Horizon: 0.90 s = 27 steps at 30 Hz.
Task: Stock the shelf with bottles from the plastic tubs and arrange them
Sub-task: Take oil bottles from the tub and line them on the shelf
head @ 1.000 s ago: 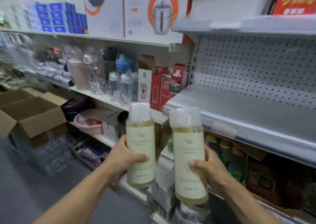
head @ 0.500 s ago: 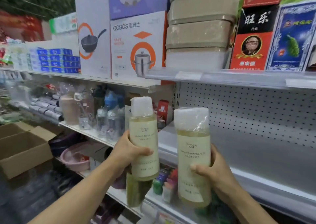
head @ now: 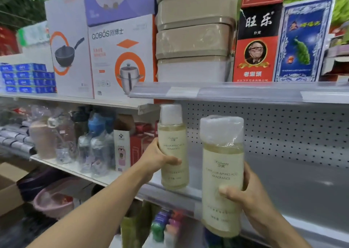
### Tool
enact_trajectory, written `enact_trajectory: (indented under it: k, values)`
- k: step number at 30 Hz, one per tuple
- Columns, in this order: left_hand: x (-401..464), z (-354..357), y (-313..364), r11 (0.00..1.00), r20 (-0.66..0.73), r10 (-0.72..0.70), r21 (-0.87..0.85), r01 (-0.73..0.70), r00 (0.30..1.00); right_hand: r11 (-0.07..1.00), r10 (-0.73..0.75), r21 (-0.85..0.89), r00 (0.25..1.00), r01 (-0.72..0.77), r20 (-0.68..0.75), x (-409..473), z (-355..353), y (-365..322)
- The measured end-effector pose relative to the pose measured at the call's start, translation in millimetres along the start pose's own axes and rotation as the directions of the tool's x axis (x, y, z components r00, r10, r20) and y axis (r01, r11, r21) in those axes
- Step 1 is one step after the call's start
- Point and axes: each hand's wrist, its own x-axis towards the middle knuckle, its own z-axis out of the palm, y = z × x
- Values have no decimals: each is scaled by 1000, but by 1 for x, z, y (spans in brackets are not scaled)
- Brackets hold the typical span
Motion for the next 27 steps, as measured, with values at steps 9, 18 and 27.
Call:
enact_trajectory:
  k: [9, 18, 27]
  values:
    - [89, -22, -29, 1000, 208, 7, 0, -7, 978, 994, -40, -104, 984, 22, -172, 18, 21, 6]
    - [154, -31, -55, 1000, 401, -10, 28, -1, 916, 992, -41, -123, 967, 10, -250, 40, 62, 6]
    - [175, -29, -69, 1000, 456, 6, 8, -11, 890, 990, -60, -141, 942, 14, -329, 54, 88, 10]
